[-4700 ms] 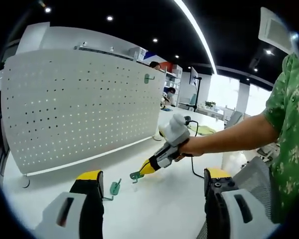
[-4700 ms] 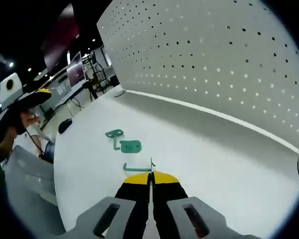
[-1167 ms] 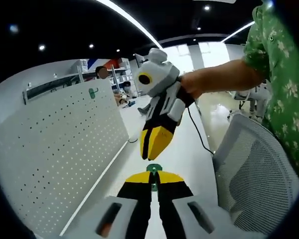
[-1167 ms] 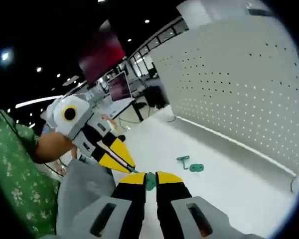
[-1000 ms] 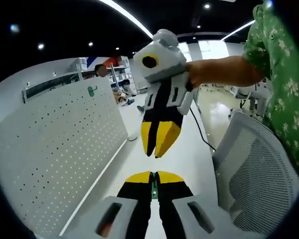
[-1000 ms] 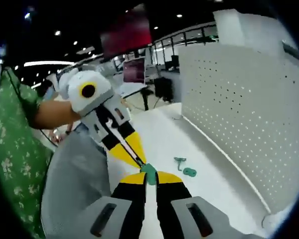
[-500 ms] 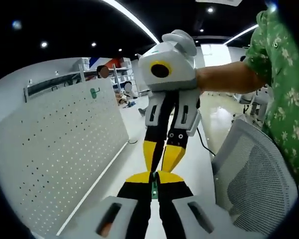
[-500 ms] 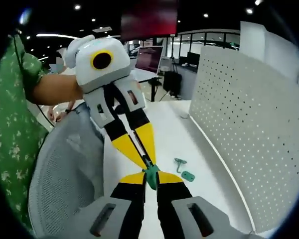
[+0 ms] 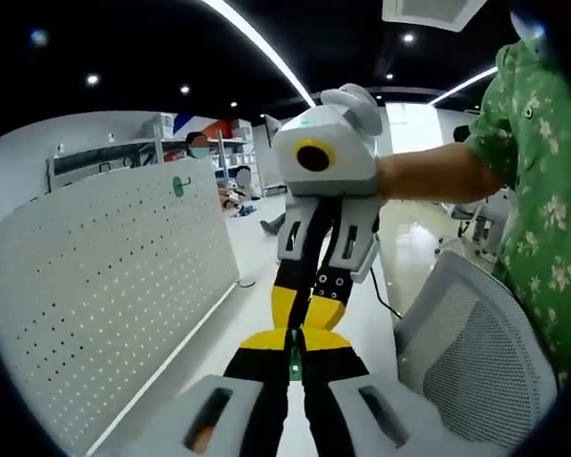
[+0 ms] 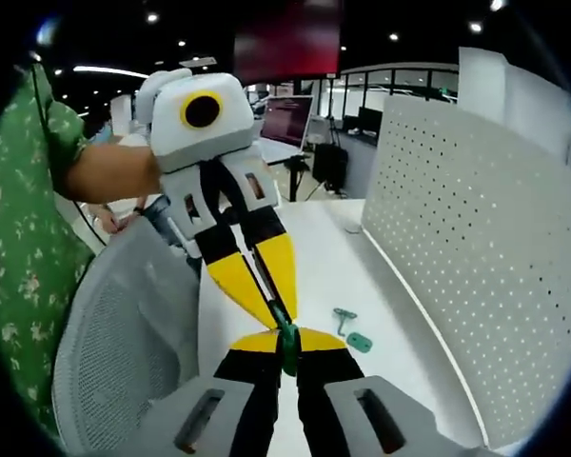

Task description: Insert the hook assembly into the mounting plate slot until the hook locks in place.

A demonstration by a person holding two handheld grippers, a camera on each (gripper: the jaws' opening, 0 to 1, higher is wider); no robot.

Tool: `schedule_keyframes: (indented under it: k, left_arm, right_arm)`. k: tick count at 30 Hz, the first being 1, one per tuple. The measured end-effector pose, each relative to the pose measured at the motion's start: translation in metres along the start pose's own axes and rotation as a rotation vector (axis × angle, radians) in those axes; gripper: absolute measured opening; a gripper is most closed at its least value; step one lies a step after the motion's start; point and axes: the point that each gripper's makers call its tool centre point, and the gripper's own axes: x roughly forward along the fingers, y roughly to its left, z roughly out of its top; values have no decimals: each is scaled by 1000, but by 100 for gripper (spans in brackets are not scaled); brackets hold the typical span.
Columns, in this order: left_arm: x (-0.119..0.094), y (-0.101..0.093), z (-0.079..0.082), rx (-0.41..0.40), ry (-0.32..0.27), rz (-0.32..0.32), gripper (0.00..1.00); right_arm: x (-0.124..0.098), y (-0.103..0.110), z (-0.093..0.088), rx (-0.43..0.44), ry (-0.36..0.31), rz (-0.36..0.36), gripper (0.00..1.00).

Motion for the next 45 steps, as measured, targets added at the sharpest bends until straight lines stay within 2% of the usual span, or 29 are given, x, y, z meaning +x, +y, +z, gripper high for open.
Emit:
schedule_keyframes:
  k: [8,15,25,34,38,45]
  left_arm:
    - [-1,0,2,-6,-7,3,3]
    - [-3,3,4,-42,-25,19,4]
    - [-11,10,3,-71,-33,55,10]
    - [-10,9,-15,-109,-14,77,8]
    - [-9,9,-15,-115,-14,76,8]
    - [-8,12,-14,-121,-20,79,9]
  right_arm:
    - [1,3,1,-17,4,-1,1]
    - [-1,2,4,10,-12,-17,1]
    - [-12,-13,3,57,-46,-77,1]
    - [-27,-26,15,117,-128,-123,1]
    - [-27,-24,22,134,-159,-118,1]
    - [-21,-19,25,141,-175,-102,1]
